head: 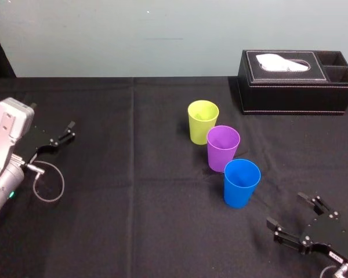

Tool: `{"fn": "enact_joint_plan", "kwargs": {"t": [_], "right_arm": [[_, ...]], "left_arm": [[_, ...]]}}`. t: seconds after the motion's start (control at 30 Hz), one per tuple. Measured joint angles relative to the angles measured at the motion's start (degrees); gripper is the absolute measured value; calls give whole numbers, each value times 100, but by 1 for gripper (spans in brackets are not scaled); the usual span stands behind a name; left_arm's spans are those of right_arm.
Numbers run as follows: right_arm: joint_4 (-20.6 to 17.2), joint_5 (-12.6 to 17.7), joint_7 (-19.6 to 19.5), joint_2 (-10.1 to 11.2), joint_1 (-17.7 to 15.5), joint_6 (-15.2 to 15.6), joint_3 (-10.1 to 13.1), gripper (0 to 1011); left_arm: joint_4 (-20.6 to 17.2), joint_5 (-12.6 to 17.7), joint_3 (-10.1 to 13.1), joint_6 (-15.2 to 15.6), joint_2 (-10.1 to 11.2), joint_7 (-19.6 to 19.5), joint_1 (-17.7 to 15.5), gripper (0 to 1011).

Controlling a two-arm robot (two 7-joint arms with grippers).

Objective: Stack the three plastic cups sequentially using one hand.

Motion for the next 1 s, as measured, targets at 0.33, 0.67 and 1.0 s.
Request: {"fn": "enact_joint_plan", "kwargs": {"t": [0.33,0.67,1.0], "right_arm": [[93,-162,83,-301,200,-13,-82,1000],[189,-368,180,-556,426,62,-185,1000],[346,-542,230,-869,646,148,-286,1000]], "left_arm": [[0,0,0,0,0,0,0,1011],[0,0,0,0,0,0,0,1011],[0,0,0,0,0,0,0,1011]]}}
